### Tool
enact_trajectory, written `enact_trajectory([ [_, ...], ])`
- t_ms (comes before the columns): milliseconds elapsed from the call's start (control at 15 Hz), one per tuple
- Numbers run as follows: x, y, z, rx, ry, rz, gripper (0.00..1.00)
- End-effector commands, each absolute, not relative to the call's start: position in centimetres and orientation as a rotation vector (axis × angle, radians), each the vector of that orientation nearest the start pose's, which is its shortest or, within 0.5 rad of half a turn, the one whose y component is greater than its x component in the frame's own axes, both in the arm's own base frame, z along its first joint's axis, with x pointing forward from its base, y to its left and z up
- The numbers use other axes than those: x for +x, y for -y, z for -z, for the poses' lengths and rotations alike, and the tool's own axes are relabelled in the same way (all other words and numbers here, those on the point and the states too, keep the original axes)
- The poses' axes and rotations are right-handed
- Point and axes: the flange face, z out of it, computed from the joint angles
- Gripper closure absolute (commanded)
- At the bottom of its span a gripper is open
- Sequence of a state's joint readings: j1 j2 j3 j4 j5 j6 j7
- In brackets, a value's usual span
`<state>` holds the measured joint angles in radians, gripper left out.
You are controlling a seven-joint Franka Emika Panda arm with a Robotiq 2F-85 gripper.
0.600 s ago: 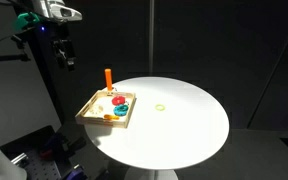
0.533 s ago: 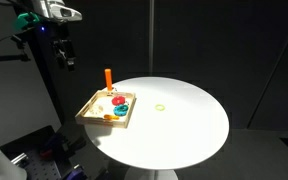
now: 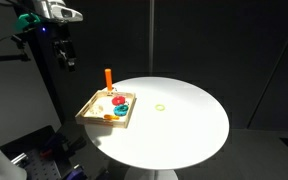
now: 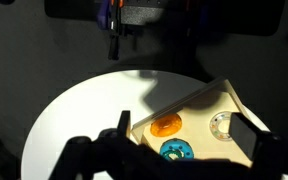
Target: Remove the orange ring from the wooden tray and put it on the table
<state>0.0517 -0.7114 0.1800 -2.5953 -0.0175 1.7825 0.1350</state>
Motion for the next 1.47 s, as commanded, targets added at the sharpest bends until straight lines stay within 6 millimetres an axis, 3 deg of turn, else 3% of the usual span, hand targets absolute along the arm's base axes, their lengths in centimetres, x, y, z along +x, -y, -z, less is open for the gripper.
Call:
enact_trajectory([
  [0,33.7,-6.9,-46.5,-3.331,-0.009,-0.129,0.00],
  [467,38.0,-5.6,-42.4,-3.382,-0.184,-0.061,0.00],
  [800,40.3,-5.0,-39.1,-3.322,-0.295,0.011,0.00],
  [1067,41.4,-5.1,-37.0,-3.288,-0.335,0.026,0.00],
  [1400,41.0,-5.2,-36.6,-3.299,-0.296,0.003,0.00],
])
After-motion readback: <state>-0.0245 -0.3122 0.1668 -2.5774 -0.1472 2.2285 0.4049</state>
